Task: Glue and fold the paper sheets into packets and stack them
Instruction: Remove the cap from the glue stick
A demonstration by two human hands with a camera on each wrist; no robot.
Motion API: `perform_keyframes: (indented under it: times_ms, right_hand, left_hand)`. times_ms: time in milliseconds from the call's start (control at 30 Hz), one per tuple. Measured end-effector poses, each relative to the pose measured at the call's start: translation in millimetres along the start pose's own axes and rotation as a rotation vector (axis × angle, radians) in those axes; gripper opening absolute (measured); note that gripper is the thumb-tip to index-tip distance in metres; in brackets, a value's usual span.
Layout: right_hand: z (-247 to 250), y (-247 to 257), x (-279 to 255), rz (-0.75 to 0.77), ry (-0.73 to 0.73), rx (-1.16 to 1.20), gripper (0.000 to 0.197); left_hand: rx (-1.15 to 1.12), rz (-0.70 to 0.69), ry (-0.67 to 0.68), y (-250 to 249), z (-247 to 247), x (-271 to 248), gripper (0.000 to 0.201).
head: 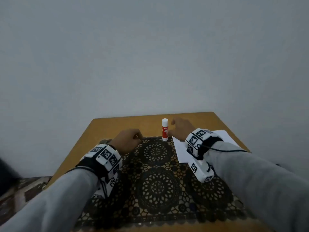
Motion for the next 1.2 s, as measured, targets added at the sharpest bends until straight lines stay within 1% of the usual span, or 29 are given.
perform_keyframes:
  times_ms: [67, 100, 233, 333, 433, 467, 533, 600, 700, 767, 867, 933, 1067, 1200]
  right_hand:
    - [-5, -2, 11, -0.035, -0.001, 0.085, 0.052]
    - [-7, -1, 16, -0.034, 0.003, 0.102, 0.052]
    - [-13, 5, 24, 0.056, 0.006, 0.032, 0.038]
    - [-16, 7, 21, 0.172, -0.039, -0.031, 0.023]
    - [-15, 7, 7, 0.391, -0.082, 0.004, 0.023]
    - [-12, 8, -1, 0.457, -0.084, 0.02, 0.023]
    - [-6, 9, -16, 0.563, -0.066, 0.02, 0.02]
    - [-2, 9, -32, 0.65, -0.048, -0.038, 0.017]
    - [-2, 5, -52, 0.724, -0.053, -0.164, 0.022]
    - [-3, 2, -63, 0.745, -0.084, -0.202, 0.026]
    - [-2, 1, -73, 0.748, -0.155, -0.167, 0.035]
    - [-4, 1, -74, 0.718, -0.165, -0.12, 0.03]
    - [-14, 0, -68, 0.641, -0.076, -0.02, 0.015]
    - [-22, 0, -62, 0.614, -0.019, 0.06, 0.011]
  left_hand:
    - [-0.04, 0.002, -0.014, 4, -3, 10, 0.015]
    - [-0.042, -0.008, -0.015, 5, -4, 13, 0.015]
    - [-0.082, -0.02, -0.034, 6, -3, 21, 0.017]
    - [-0.136, -0.026, -0.076, 3, 0, 18, 0.019]
    - [-0.23, -0.057, -0.097, -5, 5, 10, 0.027]
    - [-0.263, -0.085, -0.088, -10, 7, 7, 0.032]
    - [-0.359, -0.162, -0.017, -21, 12, -2, 0.04]
    - [-0.424, -0.239, 0.041, -34, 14, -13, 0.041]
    - [-0.296, -0.346, 0.003, -51, 13, -25, 0.032]
    - [-0.234, -0.402, -0.034, -59, 11, -33, 0.022]
    - [-0.227, -0.445, -0.095, -65, 11, -39, 0.015]
    - [-0.183, -0.455, -0.138, -65, 12, -39, 0.011]
    - [-0.089, -0.495, -0.182, -57, 4, -35, 0.011]
    - [-0.148, -0.487, -0.189, -40, -9, -26, 0.014]
Point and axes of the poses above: each hand's wrist, its own x-axis towards the middle knuckle, its own z-axis out of the back of the hand, y = z × x, the point moved 1 cm from there along x, towards the middle knuckle, and after that the axes turned 4 degrees about z, right-handed, at the moved point
